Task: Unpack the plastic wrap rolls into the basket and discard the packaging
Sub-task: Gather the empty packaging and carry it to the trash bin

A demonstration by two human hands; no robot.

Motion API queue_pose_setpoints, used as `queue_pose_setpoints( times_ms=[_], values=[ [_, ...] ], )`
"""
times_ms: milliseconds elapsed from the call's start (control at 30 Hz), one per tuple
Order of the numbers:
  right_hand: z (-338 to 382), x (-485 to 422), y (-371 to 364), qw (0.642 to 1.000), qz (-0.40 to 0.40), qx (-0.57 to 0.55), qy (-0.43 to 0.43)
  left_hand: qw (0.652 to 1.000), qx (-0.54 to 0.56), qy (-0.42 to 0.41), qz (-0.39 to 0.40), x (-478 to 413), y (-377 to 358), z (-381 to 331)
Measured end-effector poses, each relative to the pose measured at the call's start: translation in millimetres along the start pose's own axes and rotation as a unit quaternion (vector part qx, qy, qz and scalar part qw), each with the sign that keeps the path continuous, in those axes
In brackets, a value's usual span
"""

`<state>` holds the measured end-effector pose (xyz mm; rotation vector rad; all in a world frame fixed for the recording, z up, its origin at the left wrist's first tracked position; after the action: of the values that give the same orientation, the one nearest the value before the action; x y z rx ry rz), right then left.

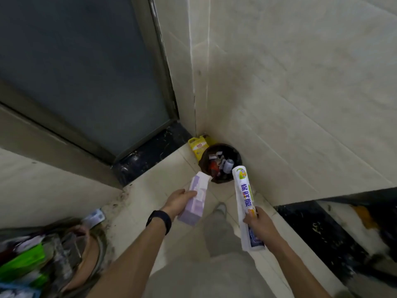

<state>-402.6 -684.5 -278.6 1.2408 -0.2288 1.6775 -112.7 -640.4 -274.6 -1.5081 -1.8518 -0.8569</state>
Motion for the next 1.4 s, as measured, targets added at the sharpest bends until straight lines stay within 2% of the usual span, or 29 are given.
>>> queue_pose_setpoints(
  times_ms=[200, 400, 667, 767, 867, 933, 1000, 1067, 1133, 1267, 1400],
  values=[
    [52.9, -102.1, 15.2, 0.997, 0.048, 0.033, -0.046, 0.998, -0.004, 0.065, -0.017, -70.5, -11.8, -48.0],
    [82.8, -198.3, 2.3, 0.988, 0.082, 0.07, -0.112, 0.995, -0.062, 0.075, -0.021, -173.4, -22.7, -68.5],
    [72.9, -357.4, -56.9, 0.98, 0.063, 0.106, -0.157, 0.992, -0.084, 0.097, 0.002, -363.7, -58.1, -17.7],
    [58.4, -414.1, -76.2, 0.981, 0.036, 0.113, -0.155, 0.988, -0.138, 0.068, 0.0, -432.1, -71.6, 4.0],
    [47.7, -458.1, -95.3, 0.985, 0.043, 0.092, -0.139, 0.984, -0.167, 0.052, 0.04, -478.5, -88.7, 26.9],
    [40.3, -466.3, -106.8, 0.979, 0.081, 0.127, -0.139, 0.981, -0.156, 0.082, 0.08, -489.6, -98.8, 46.1],
    [33.3, -463.9, -111.2, 0.961, 0.109, 0.219, -0.132, 0.966, -0.21, 0.1, 0.117, -487.4, -100.1, 57.6],
    [33.3, -453.4, -107.9, 0.94, 0.116, 0.297, -0.119, 0.95, -0.258, 0.103, 0.14, -472.9, -95.3, 60.3],
    [46.1, -435.7, -100.3, 0.933, 0.111, 0.321, -0.12, 0.946, -0.27, 0.097, 0.148, -450.7, -84.4, 49.7],
    [100.9, -373.3, -77.3, 0.935, 0.088, 0.333, -0.079, 0.929, -0.333, 0.063, 0.151, -387.3, -52.9, -5.1],
    [170.4, -293.2, -41.6, 0.946, 0.054, 0.318, -0.03, 0.864, -0.48, -0.015, 0.151, -317.8, -25.3, -92.9]
  ],
)
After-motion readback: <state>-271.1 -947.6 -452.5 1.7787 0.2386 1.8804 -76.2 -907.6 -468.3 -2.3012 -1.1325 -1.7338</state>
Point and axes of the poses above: each hand's wrist, its own x-axis away from the middle knuckle, its own y-axis out of the back of the hand, z = x × y, the point moved 8 cm from there along -x, towards the middle knuckle, and after that the axes turned 6 degrees about -y, right-handed, at the moved point
